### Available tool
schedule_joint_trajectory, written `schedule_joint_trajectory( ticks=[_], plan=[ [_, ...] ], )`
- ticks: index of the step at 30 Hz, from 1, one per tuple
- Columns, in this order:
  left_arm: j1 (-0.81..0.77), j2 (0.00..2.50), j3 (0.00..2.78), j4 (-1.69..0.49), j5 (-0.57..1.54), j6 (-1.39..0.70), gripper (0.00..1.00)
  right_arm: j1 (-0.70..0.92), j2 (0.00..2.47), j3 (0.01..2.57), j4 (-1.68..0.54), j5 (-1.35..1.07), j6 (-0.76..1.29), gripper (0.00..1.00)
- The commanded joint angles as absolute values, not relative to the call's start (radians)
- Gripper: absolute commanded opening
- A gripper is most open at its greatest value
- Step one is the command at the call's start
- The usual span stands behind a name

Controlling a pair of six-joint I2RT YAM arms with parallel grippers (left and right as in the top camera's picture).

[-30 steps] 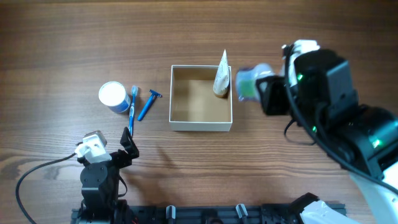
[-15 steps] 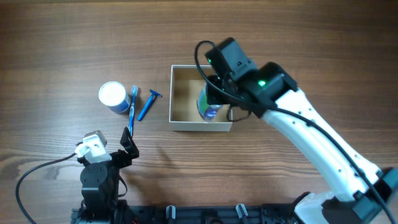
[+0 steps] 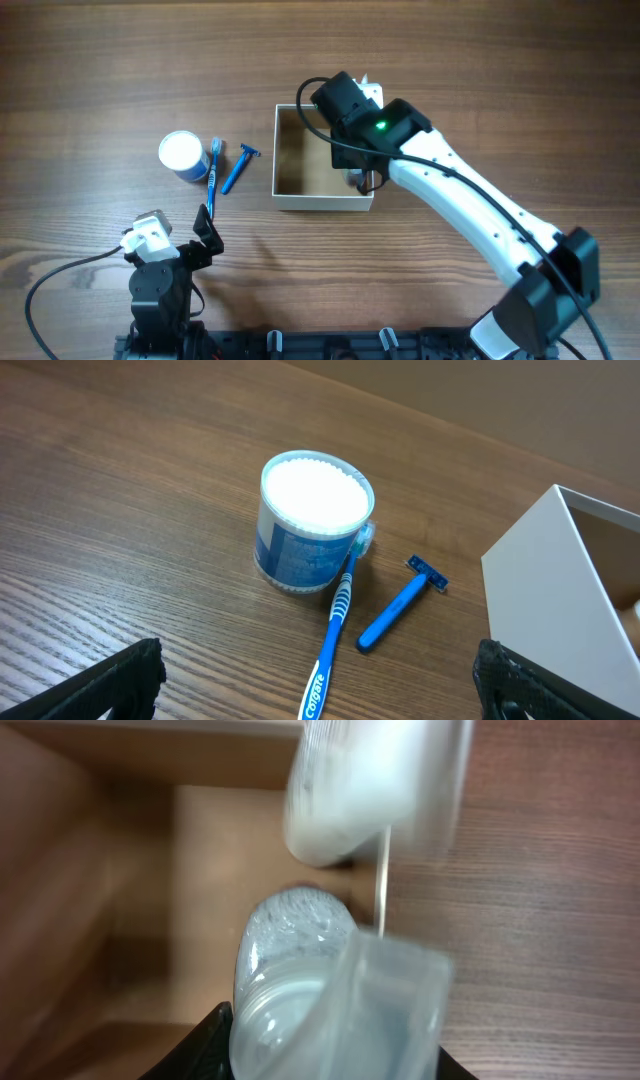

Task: Pack container
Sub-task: 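Lift the soap bottle and lower it into the box's right side, then open the right gripper and withdraw it to the right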

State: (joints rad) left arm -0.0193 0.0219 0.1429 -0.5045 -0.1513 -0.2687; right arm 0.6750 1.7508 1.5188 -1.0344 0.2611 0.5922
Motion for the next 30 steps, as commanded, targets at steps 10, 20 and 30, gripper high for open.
schedule_joint_trajectory(
  ticks=[10, 20, 30],
  plan=[
    [-0.017, 0.015, 0.141, -0.503, -0.147, -0.27, 1.0, 0.676, 1.765, 1.446, -0.977, 0.288, 0.732, 0.62],
    [-0.017, 0.015, 0.141, -0.503, -0.147, -0.27, 1.0, 0.654, 1.471, 1.454, -0.985, 0.351, 0.706, 0.96],
    [-0.017, 0.015, 0.141, -0.503, -0.147, -0.27, 1.0, 0.32, 1.204, 1.454, -1.033, 0.263, 0.706, 1.0]
  ],
)
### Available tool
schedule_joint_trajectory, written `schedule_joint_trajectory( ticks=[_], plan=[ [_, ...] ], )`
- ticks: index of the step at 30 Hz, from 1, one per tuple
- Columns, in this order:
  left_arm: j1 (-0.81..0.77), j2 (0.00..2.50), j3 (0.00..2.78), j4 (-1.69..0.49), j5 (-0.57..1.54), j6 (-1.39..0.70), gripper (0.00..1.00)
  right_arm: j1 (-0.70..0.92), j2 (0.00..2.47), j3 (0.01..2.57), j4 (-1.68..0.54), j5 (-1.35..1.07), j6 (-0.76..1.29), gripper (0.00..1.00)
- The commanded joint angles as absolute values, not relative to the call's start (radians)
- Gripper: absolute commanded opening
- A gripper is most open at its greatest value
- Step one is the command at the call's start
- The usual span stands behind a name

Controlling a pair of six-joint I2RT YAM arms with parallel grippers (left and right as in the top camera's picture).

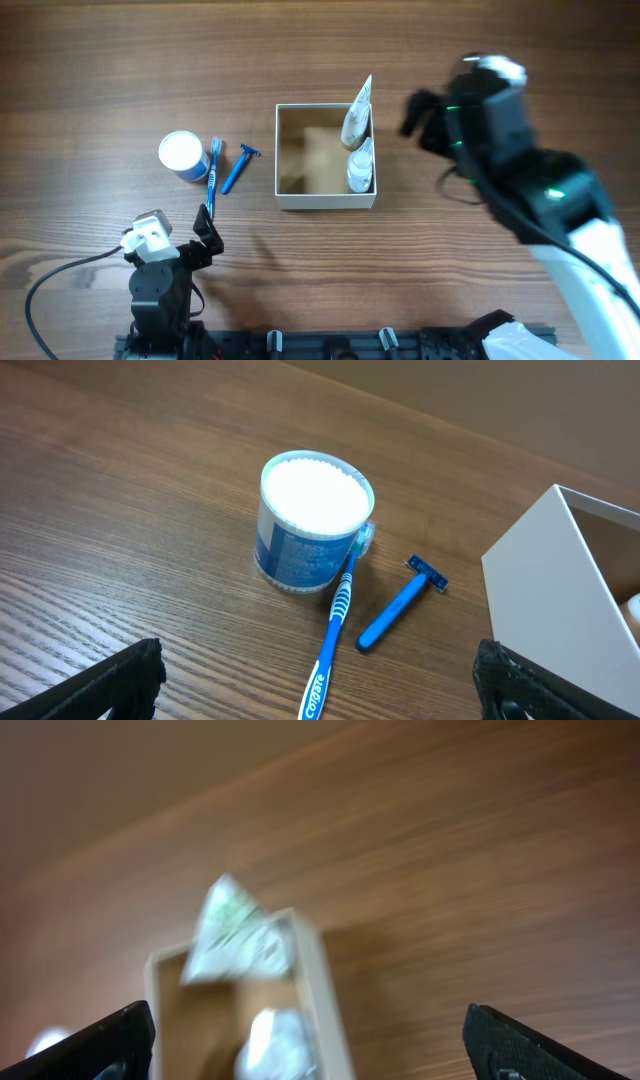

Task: Pack container
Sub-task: 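Open the right gripper and withdraw it to the right, then reach the left gripper to the cotton-swab tub and grasp it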

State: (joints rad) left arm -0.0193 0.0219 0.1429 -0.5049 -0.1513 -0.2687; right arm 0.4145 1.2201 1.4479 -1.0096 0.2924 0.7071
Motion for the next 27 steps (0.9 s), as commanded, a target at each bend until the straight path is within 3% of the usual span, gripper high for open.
schedule_joint_trajectory(
  ticks=[1, 9, 18, 27],
  plan=[
    [-0.017, 0.015, 0.141, -0.503, -0.147, -0.27, 1.0, 0.282, 1.204, 1.454, -1.045, 0.245, 0.707, 1.0],
    [-0.017, 0.015, 0.141, -0.439, -0.129, -0.278, 1.0, 0.079, 1.283, 1.452, -1.093, 0.055, 0.707, 1.0],
    [-0.016, 0.027, 0.182, -0.356, -0.124, -0.278, 1.0, 0.068, 1.424, 1.452, -1.093, 0.089, 0.706, 1.0],
    [-0.004, 0.404, 0.539, -0.522, -0.207, -0.278, 1.0, 0.068, 1.522, 1.452, -1.111, 0.089, 0.702, 1.0]
  ],
)
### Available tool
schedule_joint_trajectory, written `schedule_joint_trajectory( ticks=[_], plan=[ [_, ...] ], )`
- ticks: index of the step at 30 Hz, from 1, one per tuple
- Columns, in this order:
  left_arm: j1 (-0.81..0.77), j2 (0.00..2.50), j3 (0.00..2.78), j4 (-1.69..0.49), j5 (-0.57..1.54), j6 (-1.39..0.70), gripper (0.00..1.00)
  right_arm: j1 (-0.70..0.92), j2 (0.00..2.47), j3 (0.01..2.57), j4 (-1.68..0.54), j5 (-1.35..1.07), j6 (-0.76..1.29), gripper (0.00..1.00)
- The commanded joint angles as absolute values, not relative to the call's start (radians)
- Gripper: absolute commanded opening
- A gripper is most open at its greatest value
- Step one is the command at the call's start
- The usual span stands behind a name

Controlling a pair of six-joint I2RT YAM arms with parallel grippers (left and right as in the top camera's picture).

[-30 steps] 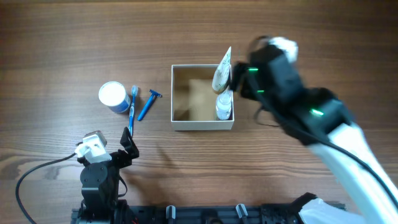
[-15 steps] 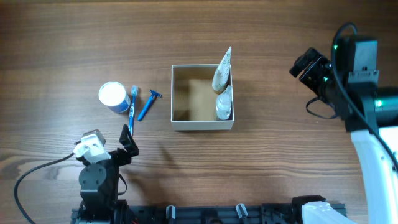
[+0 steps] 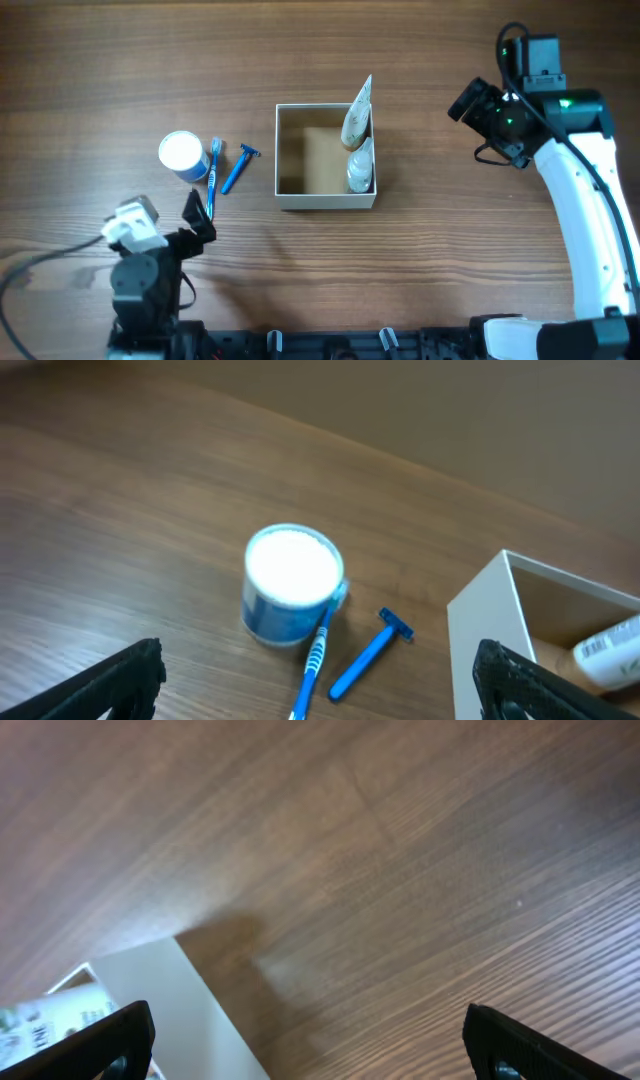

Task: Pack container
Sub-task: 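Reach the left gripper to the cotton-swab tub and grasp it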

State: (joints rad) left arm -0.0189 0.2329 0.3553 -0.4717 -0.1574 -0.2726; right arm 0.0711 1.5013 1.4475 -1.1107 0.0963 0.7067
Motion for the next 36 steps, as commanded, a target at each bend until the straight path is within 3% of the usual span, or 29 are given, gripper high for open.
schedule_joint_trajectory(
  ticks=[1, 8, 12, 31, 33, 36],
  plan=[
    [0.003, 0.469, 0.599, -0.555, -0.207, -0.278, 1.0, 0.068, 1.522, 1.452, -1.11, 0.089, 0.702, 1.0],
    [0.068, 1.0, 1.057, -0.863, -0.112, -0.303, 1.0, 0.068, 1.522, 1.452, -1.088, 0.088, 0.708, 1.0],
    [0.07, 1.213, 1.203, -0.917, -0.097, -0.296, 1.0, 0.069, 1.522, 1.452, -1.07, 0.088, 0.708, 1.0],
    [0.07, 1.724, 1.214, -0.758, -0.009, -0.212, 0.99, 0.069, 1.522, 1.452, -1.051, 0.088, 0.707, 1.0],
    [0.07, 1.752, 1.214, -0.749, -0.009, -0.212, 0.97, 0.069, 1.522, 1.452, -1.051, 0.088, 0.707, 1.0],
    [0.072, 1.777, 1.214, -0.724, -0.02, -0.213, 0.86, 0.069, 1.522, 1.452, -1.051, 0.088, 0.708, 1.0]
  ],
)
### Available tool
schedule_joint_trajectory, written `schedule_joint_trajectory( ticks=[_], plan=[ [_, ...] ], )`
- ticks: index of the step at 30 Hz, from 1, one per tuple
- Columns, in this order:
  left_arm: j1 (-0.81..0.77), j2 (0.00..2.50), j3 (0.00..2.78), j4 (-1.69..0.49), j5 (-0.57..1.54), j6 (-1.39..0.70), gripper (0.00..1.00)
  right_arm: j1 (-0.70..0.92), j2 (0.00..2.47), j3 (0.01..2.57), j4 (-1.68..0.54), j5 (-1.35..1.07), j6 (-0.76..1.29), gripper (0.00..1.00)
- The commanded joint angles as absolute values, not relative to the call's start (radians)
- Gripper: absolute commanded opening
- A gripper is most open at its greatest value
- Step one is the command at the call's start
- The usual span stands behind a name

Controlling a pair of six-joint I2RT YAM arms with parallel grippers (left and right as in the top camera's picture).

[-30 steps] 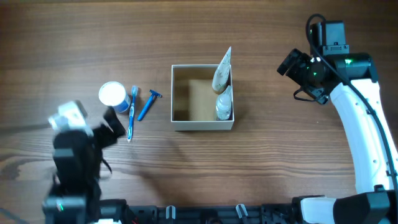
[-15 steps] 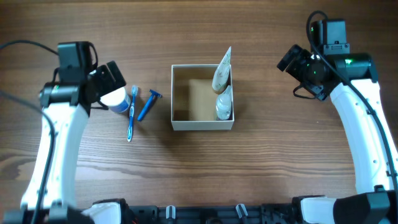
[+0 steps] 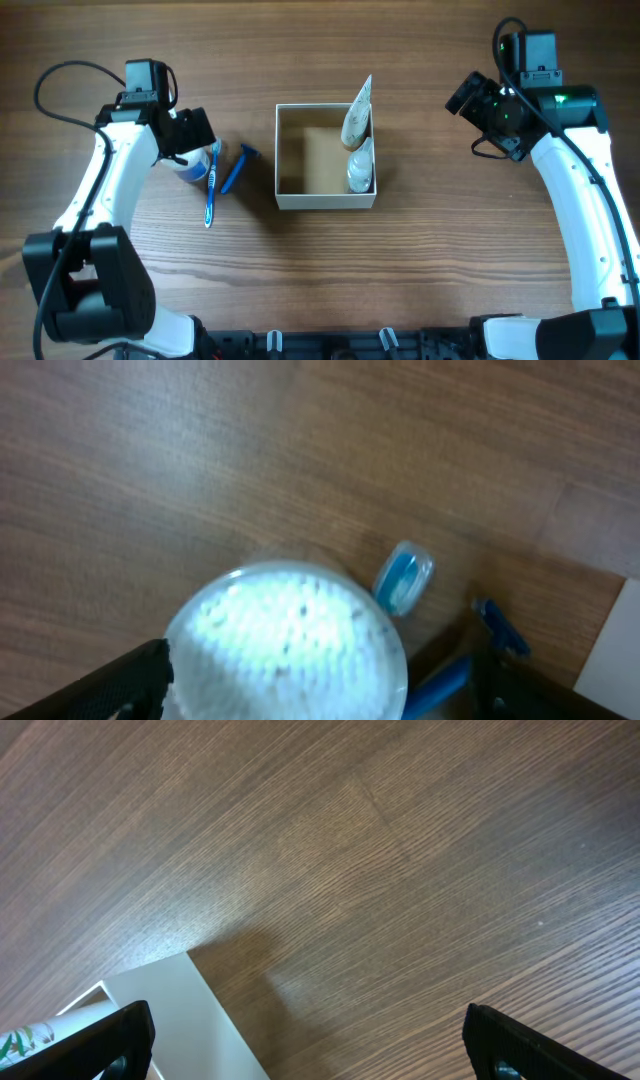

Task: Pack container
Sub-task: 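Reach the left gripper to the cotton-swab tub and grasp it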

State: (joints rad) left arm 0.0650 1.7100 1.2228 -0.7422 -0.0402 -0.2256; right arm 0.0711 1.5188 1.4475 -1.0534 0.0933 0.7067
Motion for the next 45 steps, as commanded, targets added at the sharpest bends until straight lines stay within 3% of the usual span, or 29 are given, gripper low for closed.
schedule_joint_trajectory(
  ticks=[1, 8, 12, 28, 36, 45],
  plan=[
    [0.073, 1.777, 1.214, -0.722, -0.019, -0.213, 0.86, 0.069, 1.522, 1.452, -1.051, 0.088, 0.708, 1.0],
    [0.079, 1.779, 1.214, -0.77, -0.027, -0.213, 0.9, 0.068, 1.522, 1.452, -1.051, 0.088, 0.708, 1.0],
    [0.083, 1.779, 1.214, -0.779, -0.027, -0.216, 0.86, 0.069, 1.522, 1.452, -1.051, 0.088, 0.708, 1.0],
    [0.083, 1.718, 1.319, -0.849, -0.067, -0.213, 0.99, 0.069, 1.522, 1.452, -1.051, 0.088, 0.708, 1.0],
    [0.097, 1.742, 1.317, -0.855, -0.181, -0.213, 1.0, 0.069, 1.522, 1.452, -1.051, 0.088, 0.707, 1.0],
    [0.132, 1.837, 1.315, -0.772, -0.022, -0.16, 0.99, 0.069, 1.522, 1.452, -1.051, 0.088, 0.707, 1.0]
  ],
)
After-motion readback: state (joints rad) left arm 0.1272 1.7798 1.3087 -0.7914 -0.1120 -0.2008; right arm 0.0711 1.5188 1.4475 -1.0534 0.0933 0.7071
